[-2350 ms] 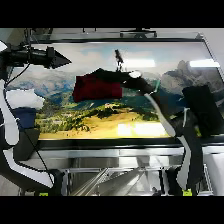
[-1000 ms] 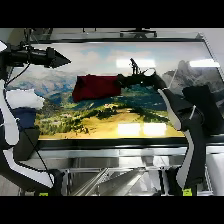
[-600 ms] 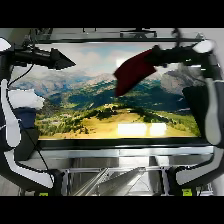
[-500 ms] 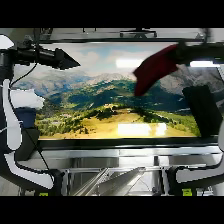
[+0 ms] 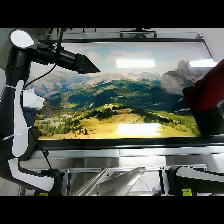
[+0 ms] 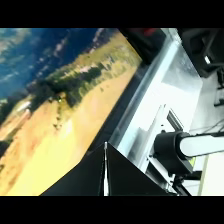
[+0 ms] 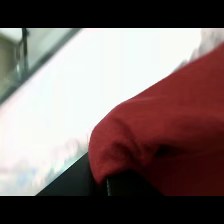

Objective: Fold the shirts.

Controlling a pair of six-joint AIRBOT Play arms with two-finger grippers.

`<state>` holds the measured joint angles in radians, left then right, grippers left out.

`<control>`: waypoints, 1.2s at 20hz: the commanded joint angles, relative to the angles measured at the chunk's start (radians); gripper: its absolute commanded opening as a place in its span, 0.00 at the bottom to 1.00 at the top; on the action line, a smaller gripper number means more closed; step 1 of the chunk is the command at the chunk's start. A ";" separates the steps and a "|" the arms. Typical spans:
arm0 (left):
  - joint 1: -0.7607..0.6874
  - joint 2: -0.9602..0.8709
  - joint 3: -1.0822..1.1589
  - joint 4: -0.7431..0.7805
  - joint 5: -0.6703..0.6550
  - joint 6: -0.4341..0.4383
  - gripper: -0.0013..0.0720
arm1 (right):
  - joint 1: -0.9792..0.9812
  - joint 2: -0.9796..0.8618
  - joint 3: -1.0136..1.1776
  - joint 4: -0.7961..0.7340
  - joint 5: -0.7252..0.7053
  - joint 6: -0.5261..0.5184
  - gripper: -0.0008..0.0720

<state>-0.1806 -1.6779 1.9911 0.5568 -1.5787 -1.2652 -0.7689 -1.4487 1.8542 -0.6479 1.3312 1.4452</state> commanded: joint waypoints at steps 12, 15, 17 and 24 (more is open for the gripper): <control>-0.008 -0.002 0.000 0.027 0.026 0.000 0.04 | -0.132 -0.134 -0.304 -0.226 0.035 -0.040 0.03; -0.008 -0.002 0.000 0.027 0.025 0.001 0.04 | -0.224 -0.058 -0.554 -0.326 0.005 0.076 0.03; -0.008 -0.002 0.000 0.027 0.024 0.001 0.04 | -0.271 -0.035 -0.623 -0.353 0.006 0.089 0.03; -0.009 -0.002 0.000 0.027 0.036 0.001 0.04 | -0.281 -0.031 -0.632 -0.222 -0.039 0.057 0.04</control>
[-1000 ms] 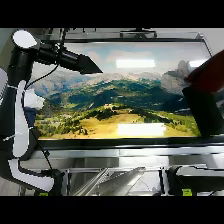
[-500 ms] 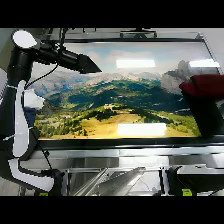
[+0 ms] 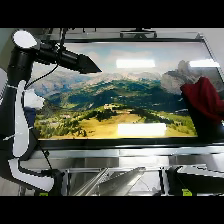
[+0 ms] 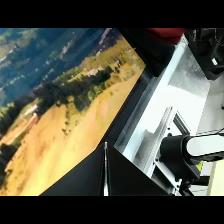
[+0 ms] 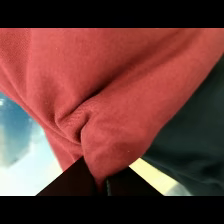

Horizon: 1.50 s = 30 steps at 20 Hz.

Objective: Fold the shirts.

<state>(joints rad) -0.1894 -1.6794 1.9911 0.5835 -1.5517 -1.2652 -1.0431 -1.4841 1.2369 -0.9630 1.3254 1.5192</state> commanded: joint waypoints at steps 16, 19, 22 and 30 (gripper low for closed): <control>0.000 -0.010 0.000 0.001 0.022 0.002 0.04 | -0.042 0.153 -0.007 0.388 -0.061 -0.066 0.03; 0.000 -0.010 0.000 0.001 0.022 0.017 0.04 | -0.043 0.192 -0.070 0.026 -0.073 0.031 0.04; 0.000 -0.010 0.000 0.001 0.022 0.019 0.04 | -0.044 0.185 -0.164 -0.186 -0.072 0.031 0.08; 0.020 -0.009 0.000 -0.002 0.000 0.018 0.03 | -0.037 0.171 -0.034 -0.290 0.090 0.105 0.99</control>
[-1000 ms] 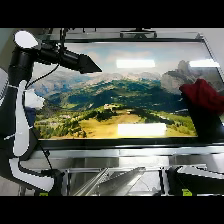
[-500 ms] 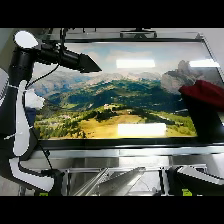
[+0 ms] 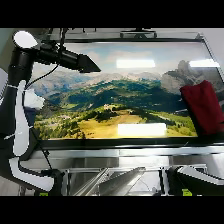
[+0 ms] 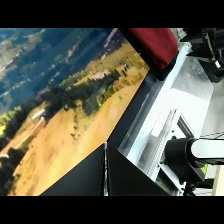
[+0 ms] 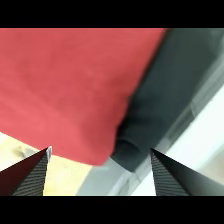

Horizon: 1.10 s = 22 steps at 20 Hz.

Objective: Fold the shirts.

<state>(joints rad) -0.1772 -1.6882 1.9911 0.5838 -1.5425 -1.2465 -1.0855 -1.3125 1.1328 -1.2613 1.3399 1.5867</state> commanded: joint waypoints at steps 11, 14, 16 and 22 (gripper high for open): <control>0.024 0.279 -0.207 0.001 -0.034 -0.037 0.02 | 0.346 0.201 0.084 0.436 0.127 -0.109 0.03; 0.007 0.509 -0.591 0.001 0.065 -0.003 0.02 | 0.489 0.424 -0.147 0.436 0.088 -0.199 0.03; -0.014 0.651 -0.848 0.000 0.132 0.006 0.02 | 0.593 0.591 -0.342 0.436 0.088 -0.230 0.04; -0.034 0.884 -1.225 0.000 0.268 0.017 0.03 | 0.727 0.726 -0.559 0.444 -0.008 -0.234 0.03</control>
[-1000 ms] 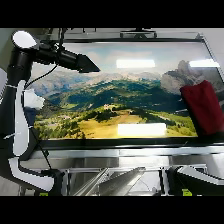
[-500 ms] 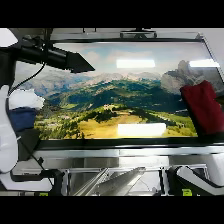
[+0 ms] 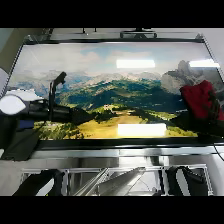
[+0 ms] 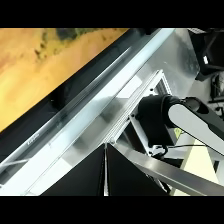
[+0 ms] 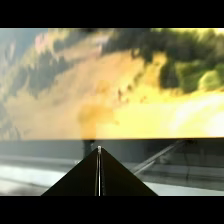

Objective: Fold the shirts.

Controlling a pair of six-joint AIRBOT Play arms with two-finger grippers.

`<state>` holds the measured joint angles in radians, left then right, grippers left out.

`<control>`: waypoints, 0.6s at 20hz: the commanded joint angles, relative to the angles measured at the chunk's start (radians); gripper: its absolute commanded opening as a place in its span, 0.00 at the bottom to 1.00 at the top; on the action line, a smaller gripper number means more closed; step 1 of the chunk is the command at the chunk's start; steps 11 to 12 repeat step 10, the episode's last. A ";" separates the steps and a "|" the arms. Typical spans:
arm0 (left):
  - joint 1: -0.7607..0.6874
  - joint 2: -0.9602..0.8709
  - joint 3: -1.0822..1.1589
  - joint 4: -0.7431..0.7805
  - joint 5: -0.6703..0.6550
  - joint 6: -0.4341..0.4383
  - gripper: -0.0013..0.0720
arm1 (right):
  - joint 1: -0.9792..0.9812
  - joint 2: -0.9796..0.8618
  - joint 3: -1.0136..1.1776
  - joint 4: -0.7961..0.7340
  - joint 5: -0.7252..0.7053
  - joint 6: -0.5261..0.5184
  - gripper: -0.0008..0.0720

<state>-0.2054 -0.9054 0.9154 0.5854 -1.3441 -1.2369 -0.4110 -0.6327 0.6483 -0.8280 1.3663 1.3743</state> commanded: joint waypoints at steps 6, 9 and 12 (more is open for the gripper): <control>-0.006 0.185 -0.208 -0.002 0.097 0.007 0.02 | 0.051 0.047 -0.074 0.074 -0.032 -0.025 0.03; -0.006 0.204 -0.233 -0.002 0.098 0.007 0.02 | 0.051 0.047 -0.074 0.074 -0.031 -0.025 0.03; -0.006 0.207 -0.237 -0.002 0.098 0.007 0.02 | 0.051 0.047 -0.074 0.074 -0.031 -0.025 0.03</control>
